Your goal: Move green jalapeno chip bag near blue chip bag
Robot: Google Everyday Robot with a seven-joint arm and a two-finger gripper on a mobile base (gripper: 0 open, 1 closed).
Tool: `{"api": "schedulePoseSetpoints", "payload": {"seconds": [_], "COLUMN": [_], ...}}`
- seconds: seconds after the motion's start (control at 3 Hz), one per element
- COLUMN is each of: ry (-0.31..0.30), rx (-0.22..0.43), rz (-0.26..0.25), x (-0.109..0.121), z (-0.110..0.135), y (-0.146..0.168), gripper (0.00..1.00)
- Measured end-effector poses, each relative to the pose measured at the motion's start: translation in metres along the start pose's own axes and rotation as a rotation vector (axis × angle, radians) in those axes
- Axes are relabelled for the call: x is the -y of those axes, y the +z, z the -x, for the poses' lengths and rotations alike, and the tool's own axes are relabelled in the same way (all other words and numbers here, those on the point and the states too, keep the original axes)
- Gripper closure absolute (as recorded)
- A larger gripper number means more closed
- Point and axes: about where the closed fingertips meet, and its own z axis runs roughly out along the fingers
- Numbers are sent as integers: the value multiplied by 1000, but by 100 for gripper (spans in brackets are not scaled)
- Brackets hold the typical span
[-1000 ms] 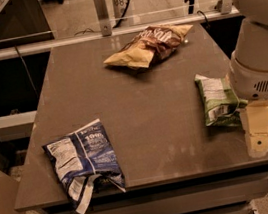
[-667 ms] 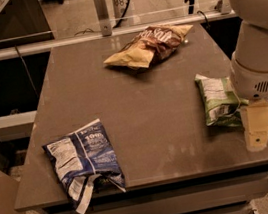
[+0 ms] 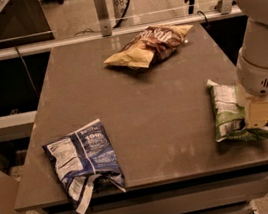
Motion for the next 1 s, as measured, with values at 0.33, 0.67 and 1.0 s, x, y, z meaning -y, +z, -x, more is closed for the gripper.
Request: {"api": "schedulePoseSetpoints", "payload": {"seconds": [0.33, 0.67, 1.0], "ry": [4, -35, -119], "rx": [26, 87, 163], "rz": [-31, -116, -230], "x": [4, 0, -13], "z": [3, 24, 55], "y": [-12, -47, -94], "gripper": [87, 100, 100]}}
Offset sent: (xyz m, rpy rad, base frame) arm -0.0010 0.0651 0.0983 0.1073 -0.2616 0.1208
